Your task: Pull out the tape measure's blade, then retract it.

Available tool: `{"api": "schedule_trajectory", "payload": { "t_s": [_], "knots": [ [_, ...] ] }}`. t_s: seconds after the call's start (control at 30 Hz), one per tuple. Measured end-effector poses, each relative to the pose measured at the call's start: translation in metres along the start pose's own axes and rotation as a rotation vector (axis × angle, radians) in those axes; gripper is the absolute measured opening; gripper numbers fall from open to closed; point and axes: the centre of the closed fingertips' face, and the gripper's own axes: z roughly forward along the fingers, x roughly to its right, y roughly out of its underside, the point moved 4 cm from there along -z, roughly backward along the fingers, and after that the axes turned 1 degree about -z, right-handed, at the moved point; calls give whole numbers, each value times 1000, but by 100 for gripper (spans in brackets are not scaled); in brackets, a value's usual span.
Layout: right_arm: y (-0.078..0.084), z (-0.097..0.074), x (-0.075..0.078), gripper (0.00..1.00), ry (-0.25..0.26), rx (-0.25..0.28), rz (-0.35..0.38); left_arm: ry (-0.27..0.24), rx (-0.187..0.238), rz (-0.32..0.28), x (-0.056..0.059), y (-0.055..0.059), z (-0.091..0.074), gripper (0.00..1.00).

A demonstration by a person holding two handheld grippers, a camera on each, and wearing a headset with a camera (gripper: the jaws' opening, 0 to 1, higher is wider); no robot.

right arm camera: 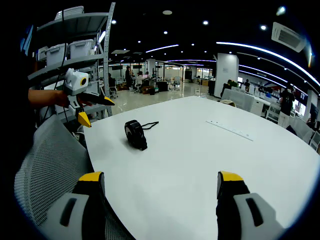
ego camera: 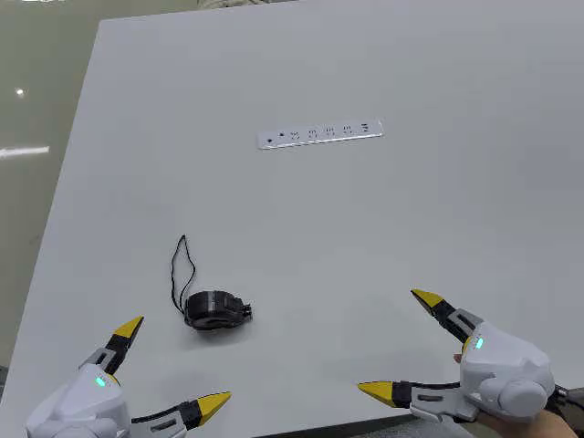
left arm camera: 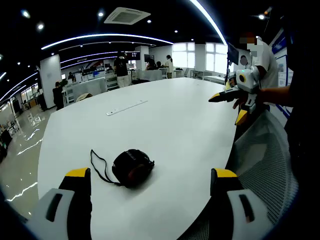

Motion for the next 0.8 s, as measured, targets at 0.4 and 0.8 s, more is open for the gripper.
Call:
{"api": "schedule_trajectory", "payload": {
  "t_s": [0.4, 0.8],
  "knots": [
    [0, -1, -1, 94, -4, 0, -1, 1, -1, 1, 0, 1, 1, 98],
    [-1, 0, 0, 93, -13, 1, -6, 4, -8, 14, -3, -1, 1, 97]
  ]
}}
